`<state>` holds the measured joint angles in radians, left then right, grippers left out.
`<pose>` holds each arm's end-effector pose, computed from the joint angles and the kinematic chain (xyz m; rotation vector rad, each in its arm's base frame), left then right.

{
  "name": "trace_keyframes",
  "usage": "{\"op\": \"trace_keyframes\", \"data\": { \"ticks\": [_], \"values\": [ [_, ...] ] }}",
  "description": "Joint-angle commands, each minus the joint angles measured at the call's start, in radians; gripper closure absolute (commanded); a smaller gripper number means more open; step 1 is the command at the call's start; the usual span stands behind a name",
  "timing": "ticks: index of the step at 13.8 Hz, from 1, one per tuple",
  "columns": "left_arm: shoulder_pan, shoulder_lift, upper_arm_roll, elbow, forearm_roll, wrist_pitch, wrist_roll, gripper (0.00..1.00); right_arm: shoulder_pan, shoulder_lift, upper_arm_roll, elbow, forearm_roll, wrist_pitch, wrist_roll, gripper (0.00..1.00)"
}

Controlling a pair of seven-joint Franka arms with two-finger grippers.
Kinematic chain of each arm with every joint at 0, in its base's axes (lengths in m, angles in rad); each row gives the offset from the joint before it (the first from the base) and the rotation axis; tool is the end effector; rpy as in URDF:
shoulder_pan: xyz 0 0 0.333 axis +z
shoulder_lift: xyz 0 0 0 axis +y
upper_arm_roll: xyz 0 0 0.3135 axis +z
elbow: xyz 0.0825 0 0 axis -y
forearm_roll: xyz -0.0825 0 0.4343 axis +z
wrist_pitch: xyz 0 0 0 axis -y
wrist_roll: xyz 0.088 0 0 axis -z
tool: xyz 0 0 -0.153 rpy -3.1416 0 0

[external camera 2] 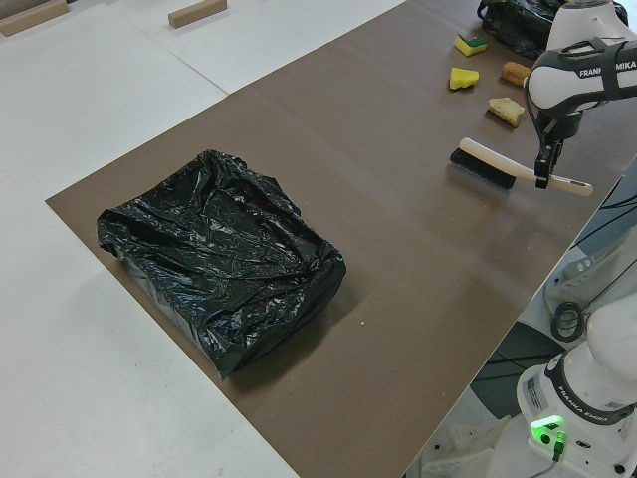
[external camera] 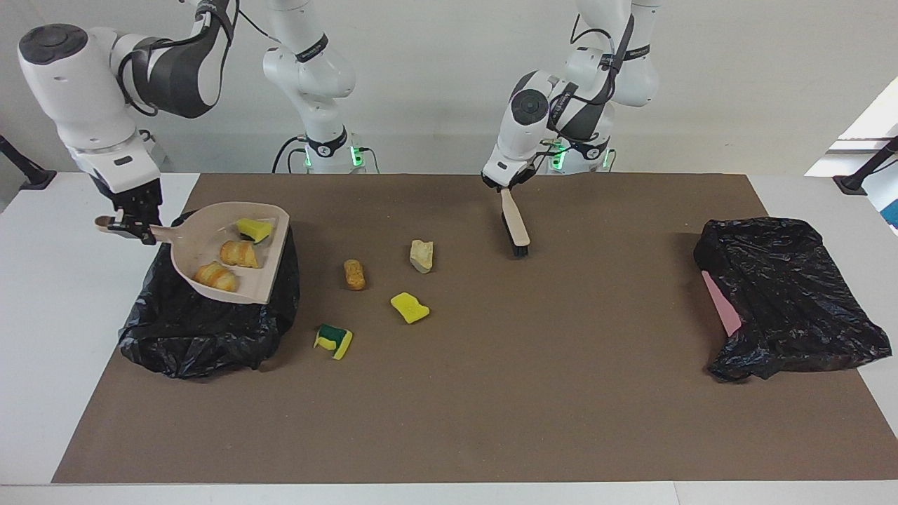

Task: Sweep and dump trash in bin
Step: 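Carry the dustpan to the far trash bag and tip it with the right gripper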

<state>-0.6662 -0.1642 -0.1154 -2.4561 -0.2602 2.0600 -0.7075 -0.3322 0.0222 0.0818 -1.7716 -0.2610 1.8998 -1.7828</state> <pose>0.3133 -0.3421 0.2633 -3.0919 -0.1225 0.4702 0.6084 -0.1869 0.4900 2.0247 2.0928 -0.2293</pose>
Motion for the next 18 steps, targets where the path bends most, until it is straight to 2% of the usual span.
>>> {"op": "trace_keyframes", "data": {
  "ticks": [1,4,8,12,15,18],
  "values": [
    [0.01,0.014,0.011,0.012,-0.014,0.011,0.04,0.0,-0.005,-0.068,0.015,-0.098,-0.16,0.059,0.005,1.0],
    [0.075,0.066,0.016,0.072,0.001,0.014,0.048,0.0,0.016,-0.103,0.015,-0.153,-0.352,0.091,0.08,1.0],
    [0.213,0.118,0.017,0.179,0.047,0.008,0.205,0.0,0.083,-0.084,0.015,-0.167,-0.53,0.073,0.239,1.0],
    [0.353,0.123,0.017,0.241,0.081,0.005,0.367,0.0,0.096,-0.068,0.015,-0.174,-0.592,0.068,0.376,1.0],
    [0.459,0.115,0.019,0.296,0.095,-0.021,0.463,0.0,0.151,-0.038,0.015,-0.16,-0.676,-0.014,0.521,1.0],
    [0.575,0.117,0.02,0.386,0.095,-0.09,0.627,0.0,0.22,-0.027,0.015,-0.109,-0.728,-0.137,0.539,1.0]
  ]
}}
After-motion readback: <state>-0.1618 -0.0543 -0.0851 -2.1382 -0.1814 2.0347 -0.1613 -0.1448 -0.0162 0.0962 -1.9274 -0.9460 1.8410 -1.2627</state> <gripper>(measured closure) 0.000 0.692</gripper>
